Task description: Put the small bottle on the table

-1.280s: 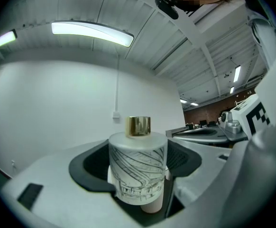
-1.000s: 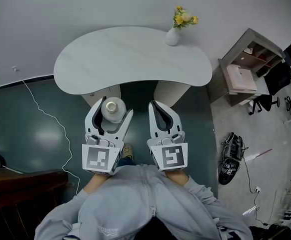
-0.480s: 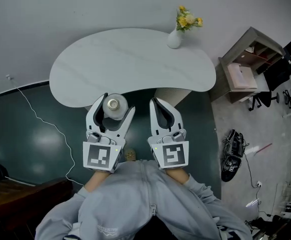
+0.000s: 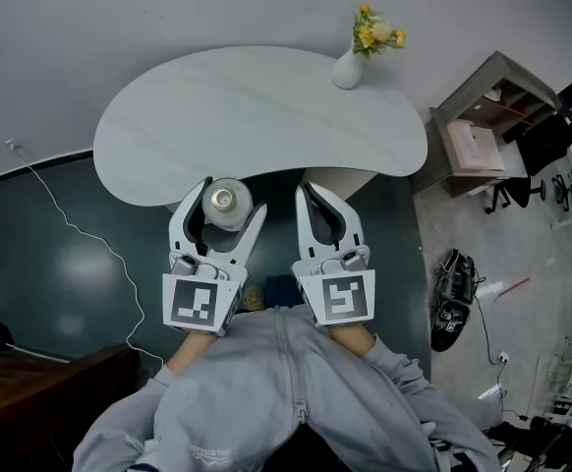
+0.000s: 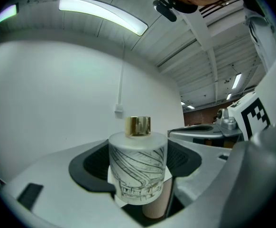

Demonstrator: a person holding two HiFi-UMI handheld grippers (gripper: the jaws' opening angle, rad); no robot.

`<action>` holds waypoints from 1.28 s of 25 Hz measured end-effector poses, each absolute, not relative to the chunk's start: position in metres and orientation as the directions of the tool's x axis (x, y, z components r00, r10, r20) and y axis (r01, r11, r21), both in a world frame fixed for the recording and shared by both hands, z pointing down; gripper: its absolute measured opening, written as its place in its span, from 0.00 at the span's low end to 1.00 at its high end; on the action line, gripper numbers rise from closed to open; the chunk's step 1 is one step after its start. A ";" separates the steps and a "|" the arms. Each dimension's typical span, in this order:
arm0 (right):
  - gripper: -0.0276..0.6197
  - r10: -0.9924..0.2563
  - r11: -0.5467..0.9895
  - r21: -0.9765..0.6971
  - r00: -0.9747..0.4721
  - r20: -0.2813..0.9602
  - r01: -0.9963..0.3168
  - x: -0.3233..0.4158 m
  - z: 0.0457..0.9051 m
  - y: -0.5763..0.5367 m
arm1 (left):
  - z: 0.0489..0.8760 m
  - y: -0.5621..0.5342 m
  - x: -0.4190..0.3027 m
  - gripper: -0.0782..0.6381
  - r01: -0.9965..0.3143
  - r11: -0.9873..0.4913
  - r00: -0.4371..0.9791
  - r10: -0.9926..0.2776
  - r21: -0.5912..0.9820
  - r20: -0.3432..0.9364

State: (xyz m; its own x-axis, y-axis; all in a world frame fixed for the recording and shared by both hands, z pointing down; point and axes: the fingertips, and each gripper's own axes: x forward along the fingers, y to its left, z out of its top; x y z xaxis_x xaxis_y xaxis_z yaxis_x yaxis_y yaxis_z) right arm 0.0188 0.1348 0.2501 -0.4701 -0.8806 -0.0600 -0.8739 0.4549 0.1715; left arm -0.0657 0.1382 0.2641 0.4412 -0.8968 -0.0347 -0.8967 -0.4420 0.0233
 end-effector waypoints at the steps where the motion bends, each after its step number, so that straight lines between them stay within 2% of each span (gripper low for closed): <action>1: 0.08 -0.880 0.457 0.170 -0.471 -0.058 -0.873 0.018 0.251 0.133 | 0.265 0.137 -0.066 0.57 -0.896 -0.443 0.442 -0.896 0.023 -0.034; 7: 0.08 -0.874 0.465 0.167 -0.481 -0.069 -0.870 0.015 0.251 0.120 | 0.266 0.124 -0.069 0.57 -0.900 -0.436 0.436 -0.900 0.006 -0.004; 13: 0.08 -0.868 0.472 0.167 -0.489 -0.084 -0.866 0.015 0.250 0.090 | 0.262 0.095 -0.062 0.57 -0.892 -0.452 0.450 -0.891 0.019 -0.066; 32: 0.08 -0.835 0.534 0.166 -0.548 -0.054 -0.829 0.014 0.259 -0.101 | 0.263 -0.091 -0.060 0.57 -0.924 -0.382 0.379 -0.922 0.029 -0.073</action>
State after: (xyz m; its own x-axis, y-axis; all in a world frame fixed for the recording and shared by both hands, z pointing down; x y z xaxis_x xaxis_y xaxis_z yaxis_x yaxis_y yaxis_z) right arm 0.0139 -0.1009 0.2590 -0.5480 -0.8347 -0.0538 -0.8292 0.5337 0.1662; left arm -0.0604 -0.0905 0.2630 0.3794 -0.9223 -0.0730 -0.9236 -0.3822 0.0289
